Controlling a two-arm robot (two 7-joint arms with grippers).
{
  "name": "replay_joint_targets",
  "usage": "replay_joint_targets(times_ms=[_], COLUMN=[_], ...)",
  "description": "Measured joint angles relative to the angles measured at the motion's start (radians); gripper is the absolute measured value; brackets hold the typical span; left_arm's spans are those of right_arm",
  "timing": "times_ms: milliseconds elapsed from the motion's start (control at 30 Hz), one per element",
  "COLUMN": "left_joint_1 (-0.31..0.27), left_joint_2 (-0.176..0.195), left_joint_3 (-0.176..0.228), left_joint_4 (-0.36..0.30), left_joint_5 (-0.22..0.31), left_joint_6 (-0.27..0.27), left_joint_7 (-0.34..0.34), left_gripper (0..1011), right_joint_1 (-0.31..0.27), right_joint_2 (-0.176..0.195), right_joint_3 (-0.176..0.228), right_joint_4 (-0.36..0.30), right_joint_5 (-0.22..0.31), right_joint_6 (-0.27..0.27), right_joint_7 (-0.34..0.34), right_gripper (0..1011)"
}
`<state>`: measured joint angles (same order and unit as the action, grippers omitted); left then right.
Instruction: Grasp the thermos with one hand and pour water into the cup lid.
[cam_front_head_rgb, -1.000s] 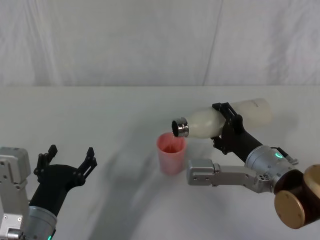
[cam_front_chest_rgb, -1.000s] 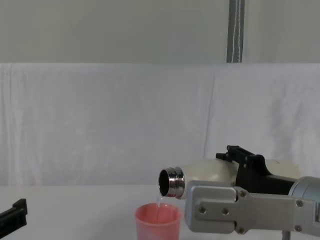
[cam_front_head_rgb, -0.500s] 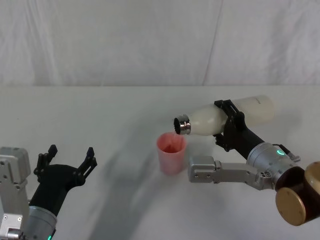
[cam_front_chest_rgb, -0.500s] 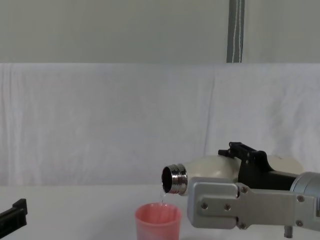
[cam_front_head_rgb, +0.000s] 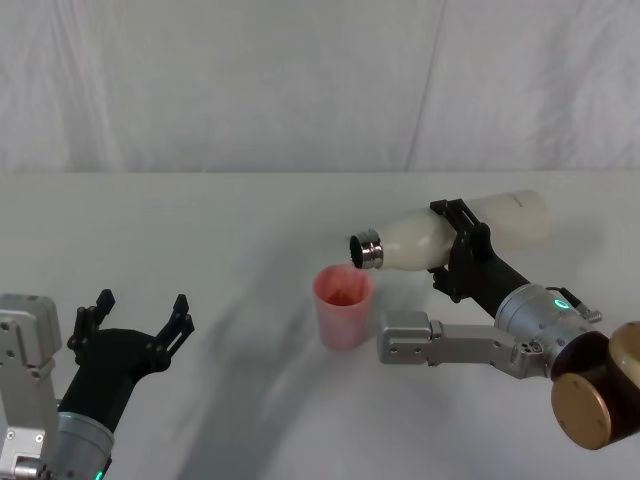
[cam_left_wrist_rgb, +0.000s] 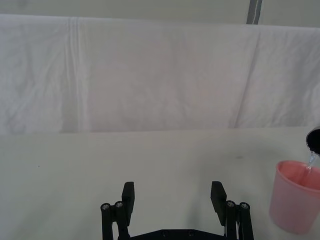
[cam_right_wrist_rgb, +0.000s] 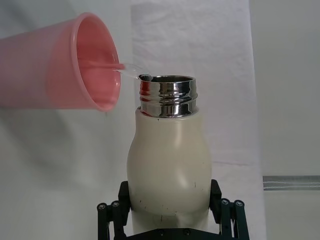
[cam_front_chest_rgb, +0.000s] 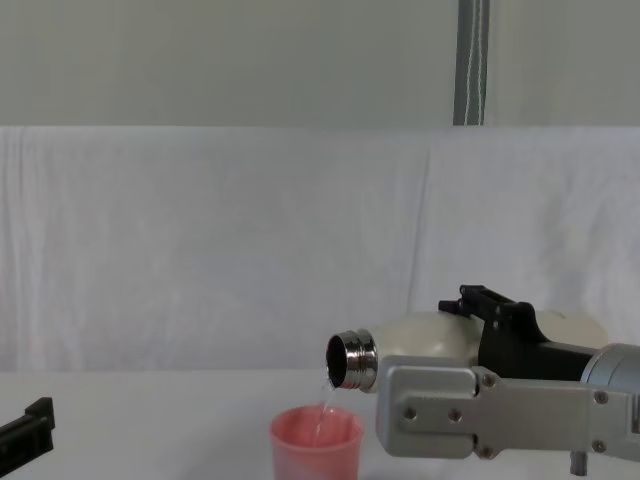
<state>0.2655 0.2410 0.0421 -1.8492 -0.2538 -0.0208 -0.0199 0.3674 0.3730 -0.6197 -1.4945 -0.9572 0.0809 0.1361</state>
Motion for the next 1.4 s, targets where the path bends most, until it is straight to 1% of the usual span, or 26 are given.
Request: replay_joint_targets(times_ms=[800,1400], left_joint_1=[0.0,0.0], left_joint_2=[0.0,0.0], left_joint_3=[0.0,0.0], left_joint_4=[0.0,0.0], left_joint_5=[0.0,0.0], left_joint_6=[0.0,0.0], left_joint_7=[0.0,0.0], left_gripper=[1001,1001], right_joint_1=[0.014,0.012], right_joint_2=[0.006,0.011], right_joint_3=[-0.012,-0.014], right_joint_4=[0.002,-0.007], right_joint_5=[-0.007,-0.013], right_joint_6=[-0.004,-0.001], right_joint_7=[0.012,0.011], right_gripper=[950,950])
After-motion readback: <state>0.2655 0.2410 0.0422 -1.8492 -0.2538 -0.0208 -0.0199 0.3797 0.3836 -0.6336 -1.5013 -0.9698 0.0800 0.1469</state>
